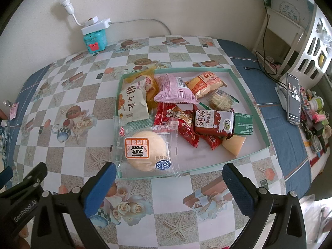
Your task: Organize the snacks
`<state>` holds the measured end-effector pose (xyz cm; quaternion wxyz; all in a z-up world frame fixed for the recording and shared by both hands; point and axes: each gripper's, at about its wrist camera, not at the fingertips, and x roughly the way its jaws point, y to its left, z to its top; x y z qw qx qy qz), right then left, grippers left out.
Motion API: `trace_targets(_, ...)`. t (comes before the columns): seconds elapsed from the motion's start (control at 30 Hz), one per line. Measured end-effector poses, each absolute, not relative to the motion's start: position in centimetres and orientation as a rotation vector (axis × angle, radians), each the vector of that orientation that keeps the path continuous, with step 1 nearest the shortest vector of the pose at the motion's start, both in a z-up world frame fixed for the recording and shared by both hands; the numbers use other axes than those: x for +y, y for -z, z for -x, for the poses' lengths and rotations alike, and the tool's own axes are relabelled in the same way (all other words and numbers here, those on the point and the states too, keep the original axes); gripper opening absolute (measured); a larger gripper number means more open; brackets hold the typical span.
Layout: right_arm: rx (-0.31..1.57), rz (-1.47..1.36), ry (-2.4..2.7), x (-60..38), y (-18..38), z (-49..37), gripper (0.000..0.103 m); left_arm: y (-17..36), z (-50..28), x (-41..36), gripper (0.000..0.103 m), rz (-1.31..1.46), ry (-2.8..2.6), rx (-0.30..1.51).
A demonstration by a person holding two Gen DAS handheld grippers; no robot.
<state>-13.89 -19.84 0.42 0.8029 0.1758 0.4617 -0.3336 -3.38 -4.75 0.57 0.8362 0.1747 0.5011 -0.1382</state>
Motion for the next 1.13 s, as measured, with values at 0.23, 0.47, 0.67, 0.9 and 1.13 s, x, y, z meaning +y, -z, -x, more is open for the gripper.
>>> trace_targets(0.23,0.990,-0.377,0.715,-19.83,-0.40,13.89,0.103,-0.58,3.35,-4.75,0.097,-0.370,0.293,1.061)
trace_targets(0.47,0.990,-0.377,0.715,-19.86,-0.42,13.88,0.103,-0.63,3.31,-4.84,0.097,-0.372,0.294,1.061)
trace_targets(0.67,0.992,-0.375,0.712,-19.79,-0.30,13.88,0.103,-0.53,3.33,-4.67,0.097,-0.371,0.294,1.062)
trace_targets(0.9,0.993,-0.376,0.712,-19.82,-0.32,13.87,0.103,-0.49,3.36,-4.61,0.097,-0.369,0.294,1.063)
trace_targets(1.13,0.992,-0.376,0.712,-19.77,-0.30,13.88,0.103,-0.67,3.60,-4.89,0.097,-0.379,0.304,1.059)
